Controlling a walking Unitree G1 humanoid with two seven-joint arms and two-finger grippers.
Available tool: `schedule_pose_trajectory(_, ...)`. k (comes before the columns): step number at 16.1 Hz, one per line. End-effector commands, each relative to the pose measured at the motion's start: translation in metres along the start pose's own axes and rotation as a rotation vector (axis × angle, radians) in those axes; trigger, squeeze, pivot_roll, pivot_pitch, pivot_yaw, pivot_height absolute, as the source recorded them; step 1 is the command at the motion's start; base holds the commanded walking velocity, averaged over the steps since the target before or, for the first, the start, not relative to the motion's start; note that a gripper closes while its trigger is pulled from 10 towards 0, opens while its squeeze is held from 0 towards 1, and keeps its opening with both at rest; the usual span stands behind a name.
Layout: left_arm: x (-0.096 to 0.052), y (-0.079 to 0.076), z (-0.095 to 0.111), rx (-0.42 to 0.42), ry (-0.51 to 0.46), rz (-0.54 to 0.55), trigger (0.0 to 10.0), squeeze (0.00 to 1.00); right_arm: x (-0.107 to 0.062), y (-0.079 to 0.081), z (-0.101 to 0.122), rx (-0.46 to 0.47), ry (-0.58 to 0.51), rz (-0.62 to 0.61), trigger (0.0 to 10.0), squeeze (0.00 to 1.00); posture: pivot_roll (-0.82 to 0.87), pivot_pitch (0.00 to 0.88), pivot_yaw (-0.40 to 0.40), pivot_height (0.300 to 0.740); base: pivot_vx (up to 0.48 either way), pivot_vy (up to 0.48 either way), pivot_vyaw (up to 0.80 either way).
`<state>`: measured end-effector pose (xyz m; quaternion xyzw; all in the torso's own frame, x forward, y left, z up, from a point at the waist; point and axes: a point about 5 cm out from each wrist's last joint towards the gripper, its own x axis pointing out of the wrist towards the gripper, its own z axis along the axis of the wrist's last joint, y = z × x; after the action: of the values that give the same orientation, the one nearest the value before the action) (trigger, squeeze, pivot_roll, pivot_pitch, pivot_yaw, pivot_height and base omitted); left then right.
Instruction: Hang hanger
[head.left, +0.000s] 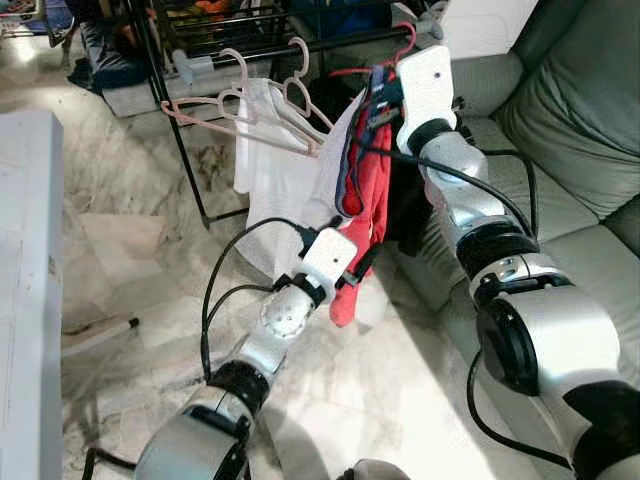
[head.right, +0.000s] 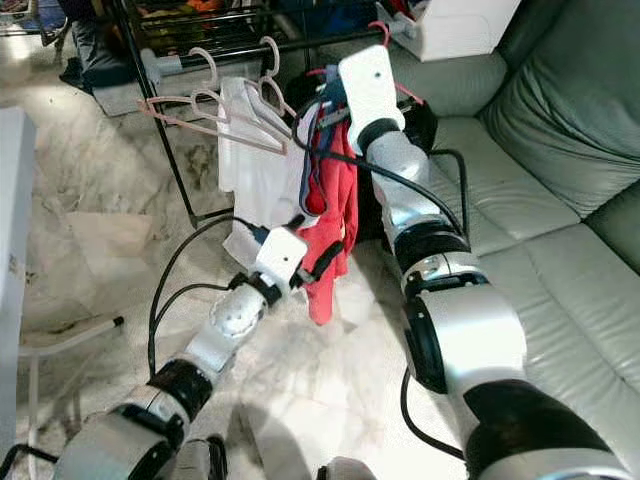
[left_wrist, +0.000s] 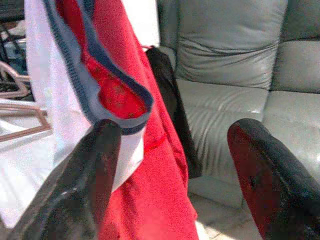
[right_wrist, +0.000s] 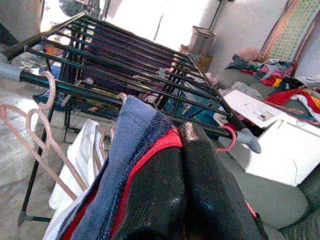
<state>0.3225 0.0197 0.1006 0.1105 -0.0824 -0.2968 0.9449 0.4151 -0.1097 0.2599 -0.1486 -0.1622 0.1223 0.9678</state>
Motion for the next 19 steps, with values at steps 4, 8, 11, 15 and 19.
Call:
schedule_pose_trajectory(4,0.009,-0.007,-0.002,0.018,0.067,0.068,10.0,1.0,0.009,0.002,0.025,0.057,-0.062,-0.036,0.0,0.0,-0.14,0.111,-0.082,0.74,0.0,0.0,0.0)
schedule_pose_trajectory(8,0.016,-0.007,-0.002,-0.029,0.109,0.122,10.0,0.0,0.008,0.009,0.037,0.107,-0.085,-0.029,0.0,0.0,-0.17,0.103,-0.078,0.74,0.0,0.0,0.0)
schedule_pose_trajectory(11,0.018,-0.003,0.0,-0.001,0.112,0.163,4.0,0.0,-0.008,0.008,0.025,0.126,-0.03,-0.024,0.0,0.0,-0.17,0.109,-0.073,0.74,0.0,0.0,0.0)
schedule_pose_trajectory(15,0.012,0.016,-0.007,0.032,0.137,0.245,10.0,0.0,-0.032,0.008,0.028,0.128,0.01,-0.002,0.0,0.0,-0.18,0.11,-0.062,0.74,0.0,0.0,0.0)
schedule_pose_trajectory(19,0.011,0.012,-0.009,0.025,0.141,0.231,0.0,0.0,-0.042,0.013,0.035,0.157,0.026,0.029,0.0,0.0,-0.19,0.109,-0.057,0.74,0.0,0.0,0.0)
